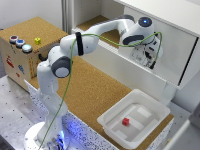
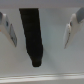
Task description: Slide the door to the left, then let it go
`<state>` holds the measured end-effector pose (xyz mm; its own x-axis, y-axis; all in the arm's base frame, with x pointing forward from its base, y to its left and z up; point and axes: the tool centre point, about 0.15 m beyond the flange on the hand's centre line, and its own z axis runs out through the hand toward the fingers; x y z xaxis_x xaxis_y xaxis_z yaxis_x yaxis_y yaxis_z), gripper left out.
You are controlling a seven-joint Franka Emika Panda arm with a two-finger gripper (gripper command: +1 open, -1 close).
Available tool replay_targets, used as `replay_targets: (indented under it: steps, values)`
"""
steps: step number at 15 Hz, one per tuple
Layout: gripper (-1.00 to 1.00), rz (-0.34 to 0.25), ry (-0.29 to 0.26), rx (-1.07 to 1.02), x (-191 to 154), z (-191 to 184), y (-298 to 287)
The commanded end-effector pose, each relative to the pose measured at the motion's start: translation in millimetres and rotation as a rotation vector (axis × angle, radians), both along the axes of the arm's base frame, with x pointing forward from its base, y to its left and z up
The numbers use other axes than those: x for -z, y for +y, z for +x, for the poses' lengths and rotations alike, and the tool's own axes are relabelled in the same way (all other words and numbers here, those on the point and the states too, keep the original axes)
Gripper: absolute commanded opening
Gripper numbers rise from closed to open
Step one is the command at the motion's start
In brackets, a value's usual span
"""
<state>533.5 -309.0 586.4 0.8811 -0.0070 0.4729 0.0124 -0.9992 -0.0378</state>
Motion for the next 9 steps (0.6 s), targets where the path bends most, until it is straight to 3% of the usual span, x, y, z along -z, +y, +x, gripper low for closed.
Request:
replay_targets:
  steps: [1, 5, 9]
  values:
    - [1.00, 0.002, 0.011, -0.056, -13.1, 14.1, 1.4]
    - [1.00, -0.100, -0.046, -0.004, -8.6, 14.7, 8.9]
    - [1.00, -0.131, -0.052, 0.033, -6.0, 18.1, 6.7]
